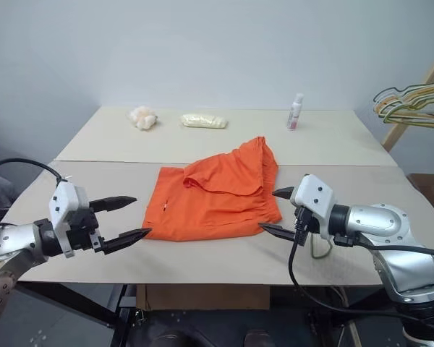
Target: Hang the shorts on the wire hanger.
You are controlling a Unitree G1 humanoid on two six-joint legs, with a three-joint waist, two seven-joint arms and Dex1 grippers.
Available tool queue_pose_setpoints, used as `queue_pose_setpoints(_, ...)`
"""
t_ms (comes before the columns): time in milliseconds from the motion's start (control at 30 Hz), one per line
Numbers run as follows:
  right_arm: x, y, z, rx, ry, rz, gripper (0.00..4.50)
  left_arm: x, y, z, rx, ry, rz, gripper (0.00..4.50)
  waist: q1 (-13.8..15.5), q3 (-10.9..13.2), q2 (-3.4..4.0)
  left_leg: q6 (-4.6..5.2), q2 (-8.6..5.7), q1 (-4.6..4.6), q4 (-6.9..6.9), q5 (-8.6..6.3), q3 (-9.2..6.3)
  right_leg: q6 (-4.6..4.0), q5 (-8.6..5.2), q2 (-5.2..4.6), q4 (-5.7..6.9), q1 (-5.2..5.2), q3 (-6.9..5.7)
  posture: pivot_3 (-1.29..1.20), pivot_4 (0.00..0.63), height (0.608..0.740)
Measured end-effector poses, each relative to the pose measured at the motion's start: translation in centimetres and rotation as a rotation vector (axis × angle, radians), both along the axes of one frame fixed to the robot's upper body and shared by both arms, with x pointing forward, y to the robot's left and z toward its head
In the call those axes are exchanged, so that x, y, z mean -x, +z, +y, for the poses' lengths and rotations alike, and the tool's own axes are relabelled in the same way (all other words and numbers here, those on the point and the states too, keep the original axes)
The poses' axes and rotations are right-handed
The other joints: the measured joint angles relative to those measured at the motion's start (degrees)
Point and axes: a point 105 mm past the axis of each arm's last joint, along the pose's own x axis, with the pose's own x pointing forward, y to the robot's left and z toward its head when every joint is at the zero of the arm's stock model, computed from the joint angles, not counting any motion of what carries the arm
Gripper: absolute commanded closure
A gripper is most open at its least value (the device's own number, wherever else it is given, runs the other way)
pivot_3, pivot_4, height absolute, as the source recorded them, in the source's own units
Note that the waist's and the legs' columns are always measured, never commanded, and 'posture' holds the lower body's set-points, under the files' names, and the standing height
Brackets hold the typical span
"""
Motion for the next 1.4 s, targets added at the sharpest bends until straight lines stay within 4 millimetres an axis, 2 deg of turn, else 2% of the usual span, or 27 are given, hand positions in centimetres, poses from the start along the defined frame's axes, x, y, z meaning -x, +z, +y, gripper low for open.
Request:
queue_pose_setpoints(433, 0.4, -0.4, 0.2, 0.035, 0.013, -0.023, 0.03, 0.0, 0.1, -0.1, 0.000, -0.005, -0.006, 0.00, 0.0, 0.0, 0.00, 0.00, 0.00, 0.00, 0.00, 0.00, 0.03, -0.01, 0.00, 0.00, 0.00, 0.00, -0.02, -0.02, 0.000, 0.740)
queue_pose_setpoints(533, 0.4, -1.6, 0.7, 0.193, 0.073, -0.112, 0.03, -0.1, 0.3, -0.1, 0.000, -0.007, -0.013, 0.00, 0.0, 0.0, 0.00, 0.00, 0.00, 0.01, 0.00, 0.00, 0.12, -0.01, 0.00, 0.00, 0.00, 0.00, -0.03, -0.03, 0.004, 0.740)
queue_pose_setpoints(633, 0.2, -4.1, 1.1, 0.334, 0.130, -0.140, 0.03, -0.1, 0.2, -0.3, 0.002, -0.009, -0.012, 0.00, -0.2, 0.0, -0.01, -0.01, 0.00, 0.00, 0.00, 0.01, 0.19, -0.01, -0.01, 0.00, 0.00, -0.01, -0.03, -0.04, 0.008, 0.740)
queue_pose_setpoints(733, -0.7, -5.2, 1.5, 0.448, 0.163, -0.187, 0.03, 0.0, -0.1, -0.6, 0.010, -0.014, -0.003, 0.00, -0.6, 0.0, 0.00, -0.02, 0.01, 0.01, 0.00, 0.01, 0.18, -0.02, -0.01, 0.01, 0.01, -0.03, -0.01, -0.05, 0.011, 0.740)
queue_pose_setpoints(967, -4.4, -8.5, 2.6, 0.696, 0.196, -0.307, 0.03, 0.1, -0.2, -1.2, 0.015, -0.031, -0.003, 0.00, -1.7, 0.0, 0.00, -0.10, -0.01, -0.02, 0.00, 0.06, 0.17, -0.04, -0.01, 0.00, 0.02, -0.03, -0.02, -0.05, 0.006, 0.740)
queue_pose_setpoints(1033, -5.5, -8.7, 2.5, 0.765, 0.207, -0.354, 0.03, 0.0, -0.2, -1.3, 0.014, -0.034, -0.005, 0.00, -1.8, 0.0, 0.00, -0.14, -0.01, -0.02, 0.00, 0.08, 0.15, -0.04, -0.01, 0.00, 0.01, -0.03, -0.03, -0.04, 0.002, 0.740)
queue_pose_setpoints(1100, -6.4, -8.7, 2.3, 0.837, 0.226, -0.402, 0.39, 0.0, -0.1, -1.4, 0.015, -0.041, -0.007, 0.00, -1.9, 0.0, -0.02, -0.16, 0.00, 0.04, 0.00, 0.09, 0.14, -0.05, 0.00, 0.00, 0.02, 0.01, -0.03, -0.04, 0.000, 0.740)
queue_pose_setpoints(1167, -7.3, -9.0, 1.8, 0.893, 0.229, -0.423, 0.96, 0.0, -0.2, -1.5, 0.014, -0.043, -0.007, 0.00, -1.9, 0.0, -0.05, -0.17, 0.00, 0.09, 0.00, 0.10, 0.15, -0.05, 0.00, 0.00, 0.02, 0.07, -0.04, -0.04, 0.000, 0.740)
queue_pose_setpoints(1400, -8.7, -10.5, 0.9, 0.965, 0.211, -0.447, 3.38, 0.1, -0.5, -1.7, -0.014, -0.060, -0.021, 0.00, -2.1, -0.1, -0.11, -0.17, 0.01, 0.52, -0.06, 0.10, 0.14, -0.09, 0.01, 0.00, -0.02, 0.50, -0.06, -0.04, 0.000, 0.740)
